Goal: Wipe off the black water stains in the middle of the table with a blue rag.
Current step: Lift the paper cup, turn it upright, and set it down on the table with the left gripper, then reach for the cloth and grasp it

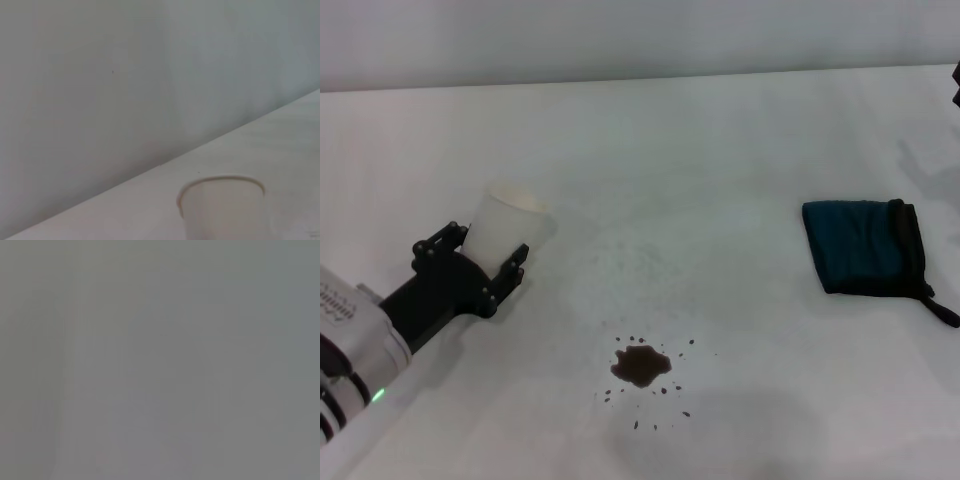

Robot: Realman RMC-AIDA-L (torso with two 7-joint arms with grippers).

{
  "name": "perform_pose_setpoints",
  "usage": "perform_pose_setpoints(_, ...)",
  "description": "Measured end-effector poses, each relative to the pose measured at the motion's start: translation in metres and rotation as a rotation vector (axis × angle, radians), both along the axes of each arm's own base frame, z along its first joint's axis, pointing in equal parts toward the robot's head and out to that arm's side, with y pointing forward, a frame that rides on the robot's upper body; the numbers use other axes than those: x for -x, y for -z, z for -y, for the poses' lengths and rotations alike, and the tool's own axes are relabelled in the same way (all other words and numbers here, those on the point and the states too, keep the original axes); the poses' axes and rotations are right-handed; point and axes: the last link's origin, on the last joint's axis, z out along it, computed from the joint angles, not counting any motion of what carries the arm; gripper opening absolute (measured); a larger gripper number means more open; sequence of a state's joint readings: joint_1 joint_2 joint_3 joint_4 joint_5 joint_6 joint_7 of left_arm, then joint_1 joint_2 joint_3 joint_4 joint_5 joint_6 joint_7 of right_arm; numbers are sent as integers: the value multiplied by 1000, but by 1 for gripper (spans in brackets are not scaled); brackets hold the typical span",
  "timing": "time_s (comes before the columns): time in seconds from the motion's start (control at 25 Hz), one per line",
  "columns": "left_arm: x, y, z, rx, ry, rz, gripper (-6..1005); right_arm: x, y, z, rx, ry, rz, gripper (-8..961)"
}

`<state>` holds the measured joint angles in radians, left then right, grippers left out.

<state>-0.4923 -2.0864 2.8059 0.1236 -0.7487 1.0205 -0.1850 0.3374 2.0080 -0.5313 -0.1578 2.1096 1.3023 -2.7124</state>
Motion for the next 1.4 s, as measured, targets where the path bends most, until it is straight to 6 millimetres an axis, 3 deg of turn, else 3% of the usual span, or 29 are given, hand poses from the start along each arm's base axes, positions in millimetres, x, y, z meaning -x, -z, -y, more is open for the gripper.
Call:
perform_pose_setpoints(0.52, 17, 2, 27, -3, -76, 34, 615, -4, 1, -3, 15, 34, 12, 872)
perform_pose_setpoints(1.2, 20, -2, 32, -33, -92, 66, 652, -9, 5, 0, 35, 57, 21, 872)
perform_pose_setpoints(1.32, 21, -2, 34, -34, -96, 70, 879, -10, 4, 1, 33, 60, 20, 872)
perform_pose_setpoints(1.4, 22, -2, 36, -34, -102, 72, 880, -10, 4, 1, 32, 59, 21, 872)
